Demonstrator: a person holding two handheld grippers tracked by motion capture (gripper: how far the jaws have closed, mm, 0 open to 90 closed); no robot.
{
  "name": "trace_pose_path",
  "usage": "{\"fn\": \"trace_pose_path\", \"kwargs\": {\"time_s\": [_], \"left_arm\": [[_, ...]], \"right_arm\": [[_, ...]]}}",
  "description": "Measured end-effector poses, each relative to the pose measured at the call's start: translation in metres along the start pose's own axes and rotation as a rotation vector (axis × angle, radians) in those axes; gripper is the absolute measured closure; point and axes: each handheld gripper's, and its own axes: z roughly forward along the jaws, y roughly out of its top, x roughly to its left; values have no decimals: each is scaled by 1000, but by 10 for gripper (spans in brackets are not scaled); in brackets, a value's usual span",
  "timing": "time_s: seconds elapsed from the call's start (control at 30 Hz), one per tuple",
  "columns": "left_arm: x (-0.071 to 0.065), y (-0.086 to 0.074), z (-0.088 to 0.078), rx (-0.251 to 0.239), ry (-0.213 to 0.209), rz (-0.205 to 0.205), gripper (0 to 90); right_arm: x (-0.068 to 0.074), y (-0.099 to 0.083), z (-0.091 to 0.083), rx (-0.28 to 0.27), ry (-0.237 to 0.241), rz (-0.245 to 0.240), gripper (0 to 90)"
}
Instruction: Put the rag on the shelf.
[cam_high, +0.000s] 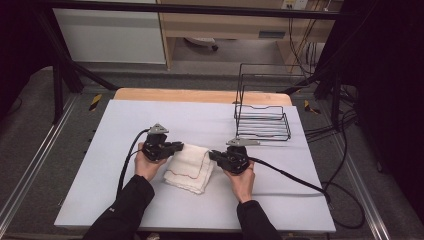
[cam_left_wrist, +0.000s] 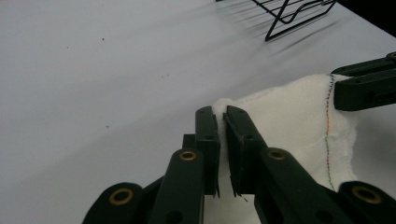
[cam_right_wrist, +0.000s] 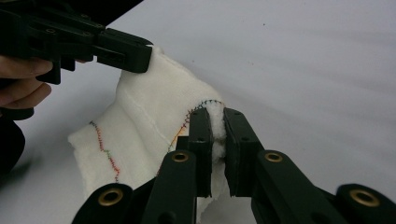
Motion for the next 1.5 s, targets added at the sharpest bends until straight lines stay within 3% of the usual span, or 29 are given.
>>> {"fn": "trace_pose_path", "kwargs": {"time_s": [0.1,0.33,0.5,0.97,1.23,1.5], "left_arm": [[-2,1,-8,-23,1,11,836],[-7,1,-22,-62,3,3,836],[-13,2,-30,-86,5,9,836],[-32,8,-40,-153,38,39,837],[-36,10,-46,-195,53,44,837],[-41,14,-51,-246,45,47,838]], "right_arm": [[2,2,-3,-14,9,-3,826],[11,11,-10,-45,13,-60,827],[13,14,-15,-69,23,-64,828],[15,24,-32,-110,11,-102,833],[21,31,-40,-141,2,-133,833],[23,36,-47,-175,4,-144,833]]}}
